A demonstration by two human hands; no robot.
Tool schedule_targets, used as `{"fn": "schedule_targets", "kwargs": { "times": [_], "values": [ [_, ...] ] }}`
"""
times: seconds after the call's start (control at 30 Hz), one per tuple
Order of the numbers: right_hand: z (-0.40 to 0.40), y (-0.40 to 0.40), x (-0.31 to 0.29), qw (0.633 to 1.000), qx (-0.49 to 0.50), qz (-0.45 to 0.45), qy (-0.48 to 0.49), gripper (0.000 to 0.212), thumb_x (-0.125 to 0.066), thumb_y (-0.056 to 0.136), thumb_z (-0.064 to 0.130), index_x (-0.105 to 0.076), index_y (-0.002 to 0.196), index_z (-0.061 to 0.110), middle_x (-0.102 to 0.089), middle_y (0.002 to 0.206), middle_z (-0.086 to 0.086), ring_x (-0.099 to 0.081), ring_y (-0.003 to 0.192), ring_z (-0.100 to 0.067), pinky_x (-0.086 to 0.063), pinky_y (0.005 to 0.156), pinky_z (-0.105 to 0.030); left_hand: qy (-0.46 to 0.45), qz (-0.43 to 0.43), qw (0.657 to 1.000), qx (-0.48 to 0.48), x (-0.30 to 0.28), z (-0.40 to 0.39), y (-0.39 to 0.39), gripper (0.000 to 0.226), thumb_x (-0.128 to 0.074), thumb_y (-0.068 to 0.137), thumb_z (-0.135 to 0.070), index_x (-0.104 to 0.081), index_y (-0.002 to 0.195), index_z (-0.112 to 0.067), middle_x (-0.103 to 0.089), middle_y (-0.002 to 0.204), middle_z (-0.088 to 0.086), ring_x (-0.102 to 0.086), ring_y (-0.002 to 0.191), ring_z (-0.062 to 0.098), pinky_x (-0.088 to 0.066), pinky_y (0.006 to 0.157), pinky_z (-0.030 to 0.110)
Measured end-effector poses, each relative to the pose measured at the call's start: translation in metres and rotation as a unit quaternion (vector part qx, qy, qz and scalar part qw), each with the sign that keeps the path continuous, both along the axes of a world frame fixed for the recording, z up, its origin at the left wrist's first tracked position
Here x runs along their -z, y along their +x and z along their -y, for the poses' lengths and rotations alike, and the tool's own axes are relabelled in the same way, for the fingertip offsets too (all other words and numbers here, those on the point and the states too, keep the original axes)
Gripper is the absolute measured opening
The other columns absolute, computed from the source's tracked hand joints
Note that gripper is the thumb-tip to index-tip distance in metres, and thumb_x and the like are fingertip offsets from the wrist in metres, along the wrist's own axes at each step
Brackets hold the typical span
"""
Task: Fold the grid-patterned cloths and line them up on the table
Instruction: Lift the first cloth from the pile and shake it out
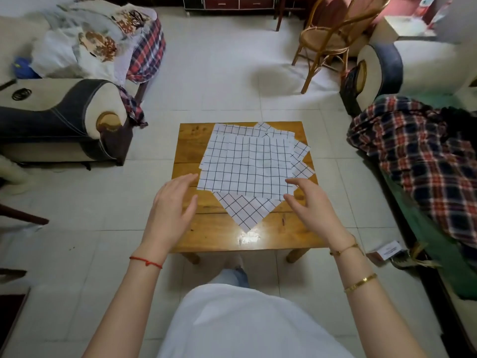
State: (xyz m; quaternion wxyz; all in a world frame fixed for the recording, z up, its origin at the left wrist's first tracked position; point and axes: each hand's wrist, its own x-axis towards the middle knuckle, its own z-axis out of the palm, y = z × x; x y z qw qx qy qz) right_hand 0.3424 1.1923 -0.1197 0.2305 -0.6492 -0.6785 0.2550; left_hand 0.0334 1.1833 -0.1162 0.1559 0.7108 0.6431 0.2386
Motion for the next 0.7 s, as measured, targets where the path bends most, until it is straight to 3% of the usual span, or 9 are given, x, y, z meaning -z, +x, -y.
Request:
{"fn": "schedule_targets", "kwargs": {
  "times": [0.37, 0.7],
  "values": [
    [-0.117, -0.035, 0.034, 1.0, -0.008, -0.006, 0.022, 0.036, -0.055, 0.094, 0.029, -0.052, 0.128, 0.017, -0.055, 0.127, 0.004, -0.044, 0.122, -0.009, -0.031, 0.102, -0.02, -0.036, -0.023, 0.999, 0.032, 0.049, -0.121, -0.026, 0.042, -0.057, 0.092, -0.017, -0.051, 0.134, -0.02, -0.056, 0.132, -0.001, -0.05, 0.124, 0.017, -0.041, 0.107, 0.044],
    [-0.206, -0.079, 0.123, 0.999, -0.049, 0.015, -0.008, 0.024, -0.061, 0.089, 0.025, -0.061, 0.111, 0.015, -0.061, 0.107, 0.002, -0.051, 0.105, -0.015, -0.041, 0.093, -0.028, -0.118, -0.033, 0.992, 0.002, 0.135, -0.194, -0.036, 0.038, -0.064, 0.089, -0.015, -0.058, 0.126, -0.02, -0.059, 0.124, -0.001, -0.051, 0.119, 0.017, -0.042, 0.104, 0.042]
  ]
}}
